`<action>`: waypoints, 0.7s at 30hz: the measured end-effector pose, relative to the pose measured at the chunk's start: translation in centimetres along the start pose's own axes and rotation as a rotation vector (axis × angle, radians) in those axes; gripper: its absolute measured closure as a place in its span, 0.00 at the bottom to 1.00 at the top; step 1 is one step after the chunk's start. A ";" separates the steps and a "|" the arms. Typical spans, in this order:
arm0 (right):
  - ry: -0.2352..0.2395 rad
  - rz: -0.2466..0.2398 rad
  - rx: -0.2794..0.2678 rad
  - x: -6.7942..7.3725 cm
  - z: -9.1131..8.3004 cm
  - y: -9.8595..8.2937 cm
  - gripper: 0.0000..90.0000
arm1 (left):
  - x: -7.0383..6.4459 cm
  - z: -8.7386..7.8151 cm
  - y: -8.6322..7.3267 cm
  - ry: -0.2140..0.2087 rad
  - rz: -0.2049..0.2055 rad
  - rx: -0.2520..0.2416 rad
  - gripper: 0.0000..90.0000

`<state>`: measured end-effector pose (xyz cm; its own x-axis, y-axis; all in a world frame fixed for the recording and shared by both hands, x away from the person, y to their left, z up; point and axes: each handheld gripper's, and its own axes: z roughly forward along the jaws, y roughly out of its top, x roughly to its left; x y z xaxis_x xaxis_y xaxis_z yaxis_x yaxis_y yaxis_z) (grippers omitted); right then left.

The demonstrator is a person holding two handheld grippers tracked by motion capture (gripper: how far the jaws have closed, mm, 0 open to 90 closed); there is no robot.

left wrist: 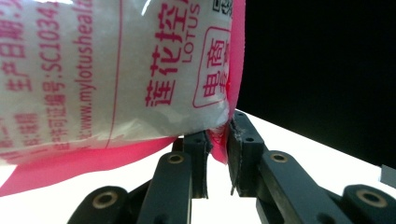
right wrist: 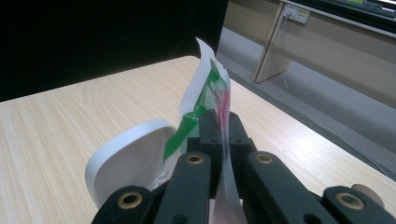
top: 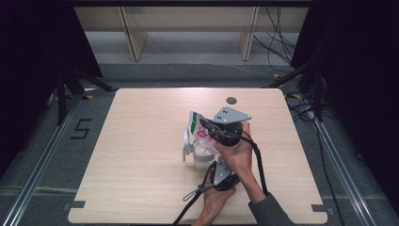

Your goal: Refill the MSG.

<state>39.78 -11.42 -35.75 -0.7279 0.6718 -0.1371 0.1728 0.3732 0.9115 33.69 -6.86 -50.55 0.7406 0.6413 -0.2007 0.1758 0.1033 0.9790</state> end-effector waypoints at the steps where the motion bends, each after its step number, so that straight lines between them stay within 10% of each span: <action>1: 0.001 0.003 -0.002 0.0 0.0 0.0 1.00 | 0.0 0.0 0.0 -0.001 -0.002 -0.001 0.87; 21: 0.009 0.017 0.009 -0.2 -0.1 0.0 1.00 | -0.1 0.0 -0.1 0.006 -0.001 -0.001 0.87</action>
<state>39.82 -11.65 -35.71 -0.7310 0.6721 -0.1178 0.1913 0.3676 0.9101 33.64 -6.90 -50.60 0.7365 0.6459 -0.2009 0.1755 0.1044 0.9789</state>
